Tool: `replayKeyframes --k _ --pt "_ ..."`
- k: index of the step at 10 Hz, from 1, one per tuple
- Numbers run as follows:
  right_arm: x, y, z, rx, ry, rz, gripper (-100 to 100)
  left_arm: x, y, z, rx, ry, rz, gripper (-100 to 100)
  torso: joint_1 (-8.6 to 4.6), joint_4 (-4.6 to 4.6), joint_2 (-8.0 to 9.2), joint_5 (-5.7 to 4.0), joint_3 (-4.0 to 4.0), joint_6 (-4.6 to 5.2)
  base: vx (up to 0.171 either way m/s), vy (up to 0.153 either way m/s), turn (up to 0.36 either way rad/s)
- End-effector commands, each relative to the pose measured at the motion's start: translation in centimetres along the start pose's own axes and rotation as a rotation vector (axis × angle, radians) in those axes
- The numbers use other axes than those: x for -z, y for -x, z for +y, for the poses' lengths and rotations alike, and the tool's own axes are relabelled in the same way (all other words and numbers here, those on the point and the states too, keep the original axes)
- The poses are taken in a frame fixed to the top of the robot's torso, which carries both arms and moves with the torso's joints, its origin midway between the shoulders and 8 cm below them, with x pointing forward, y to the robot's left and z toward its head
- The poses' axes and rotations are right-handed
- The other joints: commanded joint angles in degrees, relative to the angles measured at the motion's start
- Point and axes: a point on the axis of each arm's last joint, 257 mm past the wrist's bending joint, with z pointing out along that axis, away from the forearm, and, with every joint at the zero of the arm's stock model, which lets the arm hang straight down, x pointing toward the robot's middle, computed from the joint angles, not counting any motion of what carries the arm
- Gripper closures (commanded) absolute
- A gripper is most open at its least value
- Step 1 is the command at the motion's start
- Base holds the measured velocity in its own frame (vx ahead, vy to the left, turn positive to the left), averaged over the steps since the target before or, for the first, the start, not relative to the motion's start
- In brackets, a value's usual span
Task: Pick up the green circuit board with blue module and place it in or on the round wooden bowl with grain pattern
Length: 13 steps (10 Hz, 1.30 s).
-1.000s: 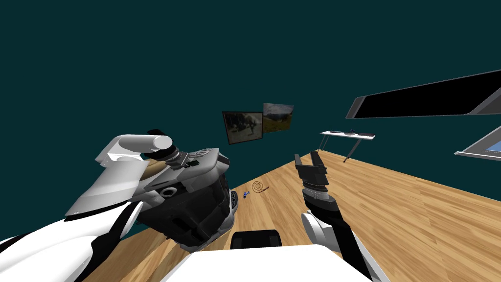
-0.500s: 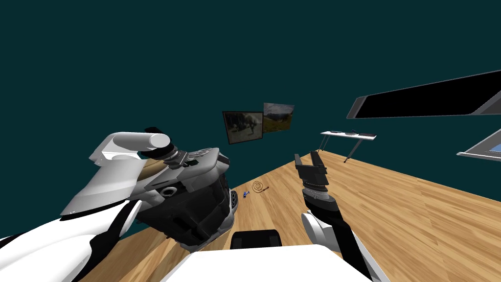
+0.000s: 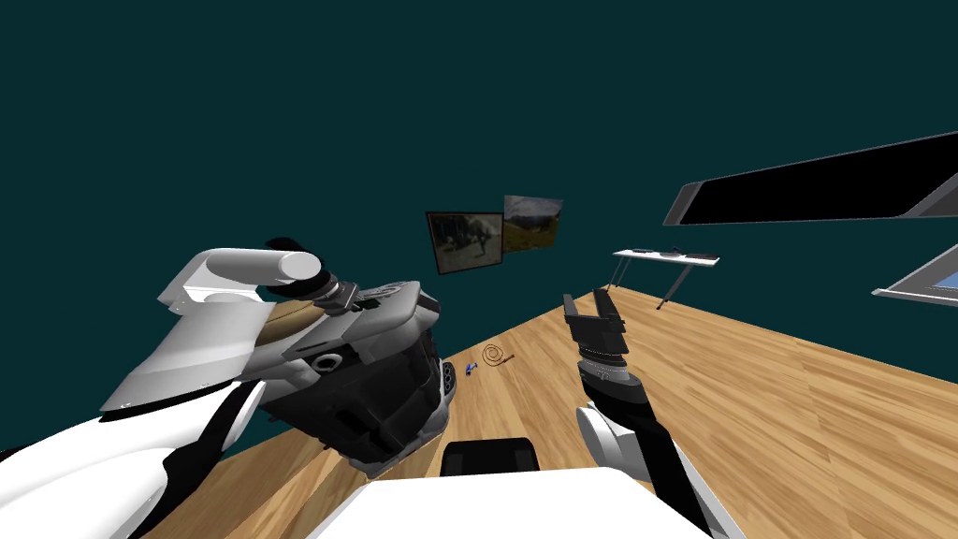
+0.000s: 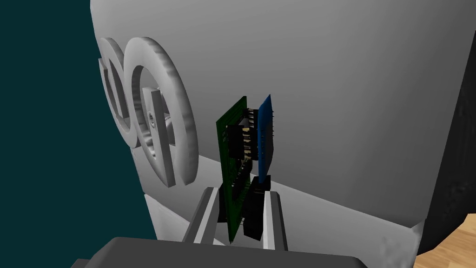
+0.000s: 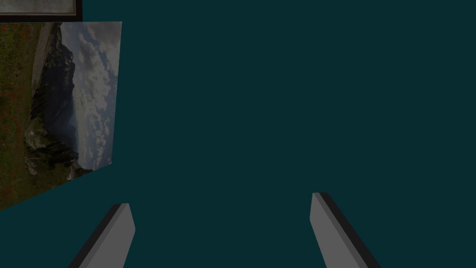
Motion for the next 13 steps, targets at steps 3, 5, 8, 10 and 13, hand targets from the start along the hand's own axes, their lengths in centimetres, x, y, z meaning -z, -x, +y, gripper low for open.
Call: replayKeyframes --k 3,5,8,10,13 --pt "0.0 0.0 0.0 0.0 0.0 0.0 0 0.7 0.5 -2.0 0.002 -0.069 0.0 100 0.01 0.02 0.01 0.01 0.02 0.0 -0.048 0.019 -0.01" --pt "0.0 0.0 0.0 0.0 0.0 0.0 0 1.8 1.5 -3.2 0.008 -0.097 -0.006 100 0.12 0.08 0.13 0.01 0.11 0.01 -0.062 0.071 -0.069" --pt "0.0 0.0 0.0 0.0 0.0 0.0 0 2.8 2.7 -3.6 0.02 -0.095 -0.015 100 0.35 0.02 -0.09 0.09 -0.03 0.0 0.004 0.096 -0.061" --pt "0.0 0.0 0.0 0.0 0.0 0.0 0 3.5 3.9 -3.7 0.039 -0.079 -0.023 100 0.46 -0.03 -0.22 0.11 -0.12 0.01 0.028 0.116 -0.108" --pt "0.0 0.0 0.0 0.0 0.0 0.0 0 4.5 5.2 -3.7 0.061 -0.065 -0.029 100 0.37 -0.09 -0.35 0.1 -0.2 0.02 0.029 0.09 -0.075"
